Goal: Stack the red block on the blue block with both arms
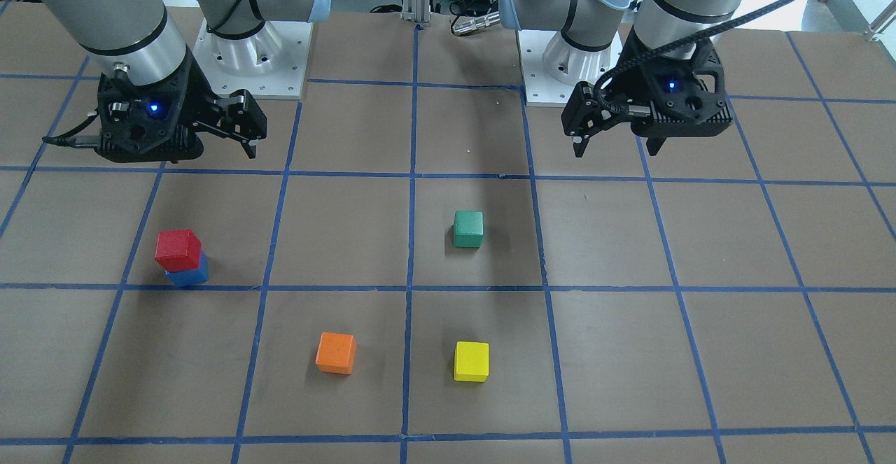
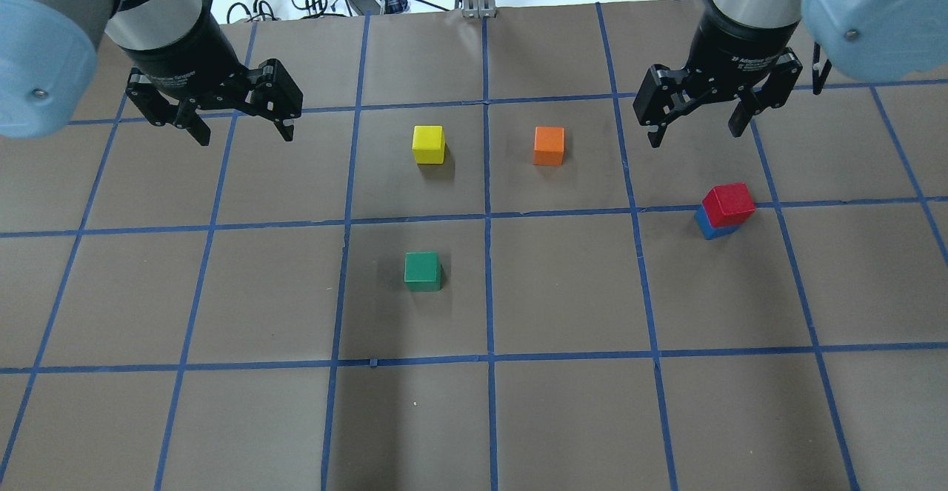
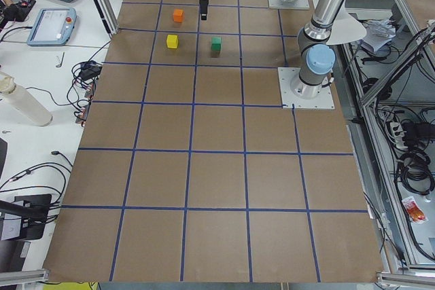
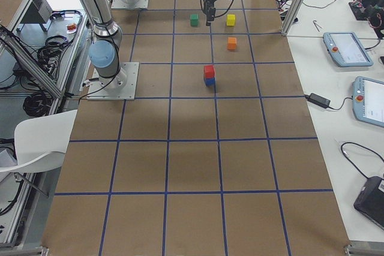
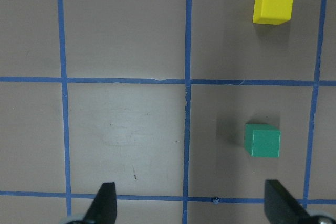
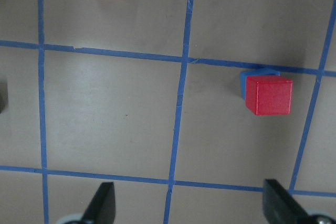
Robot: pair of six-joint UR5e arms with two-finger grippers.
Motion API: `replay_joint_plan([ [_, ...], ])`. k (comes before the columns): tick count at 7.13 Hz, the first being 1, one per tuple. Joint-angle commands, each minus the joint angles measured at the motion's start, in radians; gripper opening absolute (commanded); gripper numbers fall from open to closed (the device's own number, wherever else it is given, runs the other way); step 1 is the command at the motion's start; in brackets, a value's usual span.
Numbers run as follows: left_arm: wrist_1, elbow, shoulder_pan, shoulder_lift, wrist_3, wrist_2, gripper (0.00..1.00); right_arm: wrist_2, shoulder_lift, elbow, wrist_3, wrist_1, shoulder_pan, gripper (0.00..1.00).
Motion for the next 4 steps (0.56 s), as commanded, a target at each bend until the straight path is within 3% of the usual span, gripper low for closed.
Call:
replay_joint_plan([
  [1, 0.000, -0.001, 0.000, 0.000, 0.000, 0.000, 1.00, -0.002, -0.034, 0.052, 0.066, -0.002, 0.001, 1.00],
  [4, 0.000, -0.001, 0.000, 0.000, 0.000, -0.001, 1.00, -0.003, -0.063, 0.080, 0.069, -0.004, 0.000, 1.00],
])
